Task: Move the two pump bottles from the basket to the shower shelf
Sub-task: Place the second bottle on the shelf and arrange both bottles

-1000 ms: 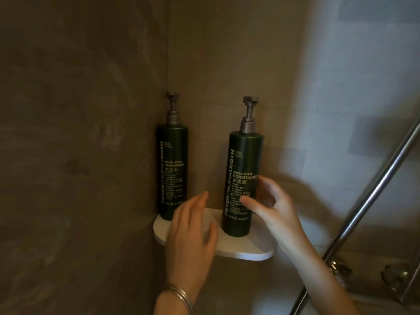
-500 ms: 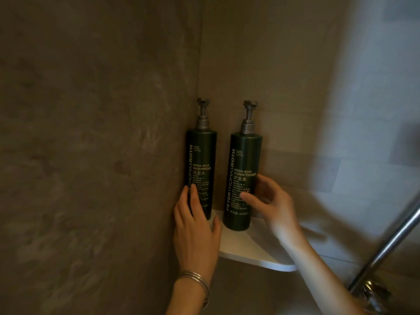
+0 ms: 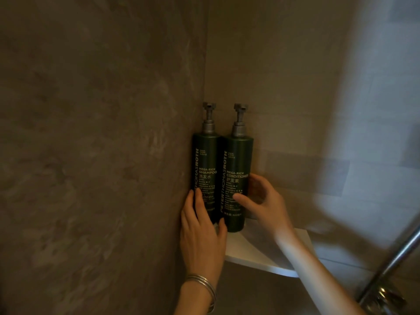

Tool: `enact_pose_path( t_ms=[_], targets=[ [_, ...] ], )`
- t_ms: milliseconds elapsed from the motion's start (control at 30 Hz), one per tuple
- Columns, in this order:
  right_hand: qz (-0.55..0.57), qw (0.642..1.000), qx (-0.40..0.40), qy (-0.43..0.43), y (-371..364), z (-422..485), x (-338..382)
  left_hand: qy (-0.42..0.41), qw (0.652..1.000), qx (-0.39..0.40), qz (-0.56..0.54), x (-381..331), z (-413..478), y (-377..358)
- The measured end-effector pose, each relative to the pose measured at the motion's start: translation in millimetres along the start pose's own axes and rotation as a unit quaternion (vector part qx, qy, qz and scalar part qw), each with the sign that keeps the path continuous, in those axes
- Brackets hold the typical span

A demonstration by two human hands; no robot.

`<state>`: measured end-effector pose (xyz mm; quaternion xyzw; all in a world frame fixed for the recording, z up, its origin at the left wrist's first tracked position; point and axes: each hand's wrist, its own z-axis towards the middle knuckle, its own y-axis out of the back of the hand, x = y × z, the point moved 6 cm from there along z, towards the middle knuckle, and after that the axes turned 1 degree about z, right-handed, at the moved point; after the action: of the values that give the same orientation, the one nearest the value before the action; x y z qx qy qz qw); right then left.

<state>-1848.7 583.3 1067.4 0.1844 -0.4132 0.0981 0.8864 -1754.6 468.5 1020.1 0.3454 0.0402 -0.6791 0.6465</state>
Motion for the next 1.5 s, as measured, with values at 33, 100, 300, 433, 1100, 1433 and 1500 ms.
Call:
enact_pose_path(
  t_ms=[33, 100, 300, 433, 1100, 1433, 1500],
  targets=[
    [-0.008, 1.000, -0.004, 0.008, 1.3, 1.1, 3.0, -0.002, 1.000, 0.000, -0.002, 0.0, -0.3, -0.1],
    [-0.025, 0.999, -0.023, 0.032, 7.0, 4.1, 11.6, -0.011, 1.000, -0.004, -0.012, -0.6, -0.2, 0.9],
    [-0.027, 0.994, -0.043, 0.095, 24.6, 20.1, 49.5, -0.035, 0.998, -0.036, -0.043, -6.6, 16.5, 14.7],
    [-0.012, 0.990, -0.042, 0.138, 39.1, 51.1, 87.6, -0.055, 0.997, -0.033, -0.040, -13.4, 23.6, 15.3],
    [-0.269, 0.881, 0.339, 0.190, -27.2, 162.4, 171.2, -0.113, 0.993, -0.038, -0.009, 2.3, 21.4, 3.4],
    [-0.166, 0.912, 0.350, 0.133, -29.7, 162.1, 161.9, -0.110, 0.994, -0.023, -0.007, 6.8, 0.9, -0.1],
    [-0.171, 0.909, 0.357, 0.132, -30.5, 161.3, 163.8, -0.110, 0.993, -0.030, -0.017, 7.2, -0.4, 2.1]
  ],
)
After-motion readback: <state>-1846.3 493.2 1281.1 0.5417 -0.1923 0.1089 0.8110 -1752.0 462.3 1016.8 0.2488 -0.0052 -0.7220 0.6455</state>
